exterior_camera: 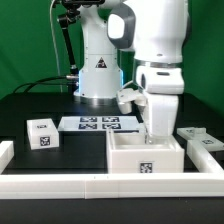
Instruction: Assemble cabinet
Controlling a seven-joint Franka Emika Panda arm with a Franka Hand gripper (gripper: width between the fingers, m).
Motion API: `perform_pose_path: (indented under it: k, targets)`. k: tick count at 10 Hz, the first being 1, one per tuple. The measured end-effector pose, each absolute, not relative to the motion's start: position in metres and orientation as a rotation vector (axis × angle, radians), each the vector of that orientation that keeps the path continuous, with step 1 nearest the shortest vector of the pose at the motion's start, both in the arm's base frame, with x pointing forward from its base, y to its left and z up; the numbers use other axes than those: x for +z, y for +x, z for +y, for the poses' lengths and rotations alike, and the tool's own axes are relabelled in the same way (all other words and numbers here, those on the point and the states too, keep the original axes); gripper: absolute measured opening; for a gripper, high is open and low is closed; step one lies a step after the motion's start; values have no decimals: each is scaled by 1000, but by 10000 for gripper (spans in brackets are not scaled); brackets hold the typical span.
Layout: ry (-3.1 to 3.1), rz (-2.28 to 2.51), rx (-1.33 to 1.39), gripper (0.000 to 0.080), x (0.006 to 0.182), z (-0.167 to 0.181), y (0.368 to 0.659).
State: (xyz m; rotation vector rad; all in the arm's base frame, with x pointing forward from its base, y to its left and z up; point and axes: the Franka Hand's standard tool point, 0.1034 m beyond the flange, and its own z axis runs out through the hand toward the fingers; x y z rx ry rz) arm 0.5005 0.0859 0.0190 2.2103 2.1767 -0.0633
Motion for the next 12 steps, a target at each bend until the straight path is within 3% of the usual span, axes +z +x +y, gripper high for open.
perform_pose_path:
  k: [4, 6, 7, 8, 9, 10, 11, 12]
  targets:
    - [2218, 2167, -52, 34, 19, 117, 500]
    - [2231, 2154, -62, 34, 20, 117, 500]
    - [2230, 2154, -60, 95, 20, 118, 500]
    - [2228, 2150, -53, 231, 23, 117, 502]
    - [2226, 2145, -43, 231, 28, 117, 504]
    - [2231, 2127, -26, 457, 37, 118, 505]
    - [2245, 2097, -1, 596, 48, 117, 503]
    - [2253, 2079, 17, 596, 55, 115, 497]
